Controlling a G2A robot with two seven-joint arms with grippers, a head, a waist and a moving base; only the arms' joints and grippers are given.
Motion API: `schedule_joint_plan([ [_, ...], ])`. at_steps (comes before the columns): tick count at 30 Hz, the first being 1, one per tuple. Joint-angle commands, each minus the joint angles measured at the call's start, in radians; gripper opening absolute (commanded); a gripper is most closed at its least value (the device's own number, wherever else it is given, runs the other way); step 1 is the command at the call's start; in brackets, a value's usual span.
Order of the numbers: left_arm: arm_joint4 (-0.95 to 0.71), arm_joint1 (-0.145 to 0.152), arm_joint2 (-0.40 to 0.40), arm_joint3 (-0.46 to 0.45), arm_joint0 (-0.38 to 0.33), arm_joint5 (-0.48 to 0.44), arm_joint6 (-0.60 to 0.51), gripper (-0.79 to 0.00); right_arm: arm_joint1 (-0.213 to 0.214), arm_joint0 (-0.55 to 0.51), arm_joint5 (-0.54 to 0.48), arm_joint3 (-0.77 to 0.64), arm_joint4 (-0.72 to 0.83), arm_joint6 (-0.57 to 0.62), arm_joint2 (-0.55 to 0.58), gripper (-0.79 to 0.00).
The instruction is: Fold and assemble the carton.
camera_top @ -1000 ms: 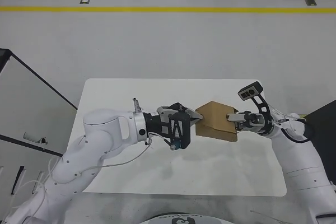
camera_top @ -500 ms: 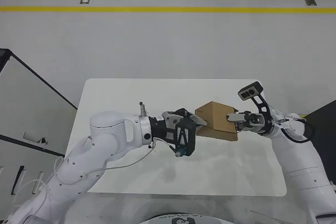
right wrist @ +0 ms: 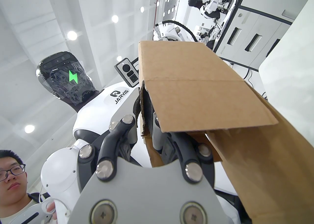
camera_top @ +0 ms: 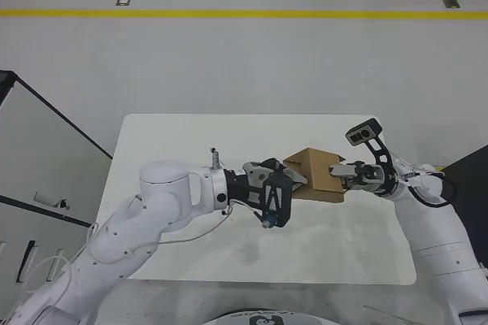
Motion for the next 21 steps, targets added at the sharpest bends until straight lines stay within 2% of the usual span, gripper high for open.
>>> schedule_joint_plan([
  [1,-0.001,-0.001,0.005,0.003,-0.003,0.002,0.002,-0.785,0.000,0.000,0.000,0.000,0.000,0.000,0.000,-0.785],
  [12,-0.002,-0.007,0.017,0.013,-0.013,0.022,-0.004,-0.785,0.000,0.000,0.000,0.000,0.000,0.000,0.000,-0.785],
  [21,-0.004,0.005,-0.052,-0.011,0.017,0.015,-0.030,-0.785,-0.001,-0.019,0.005,-0.033,-0.015,-0.043,0.009,-0.785],
])
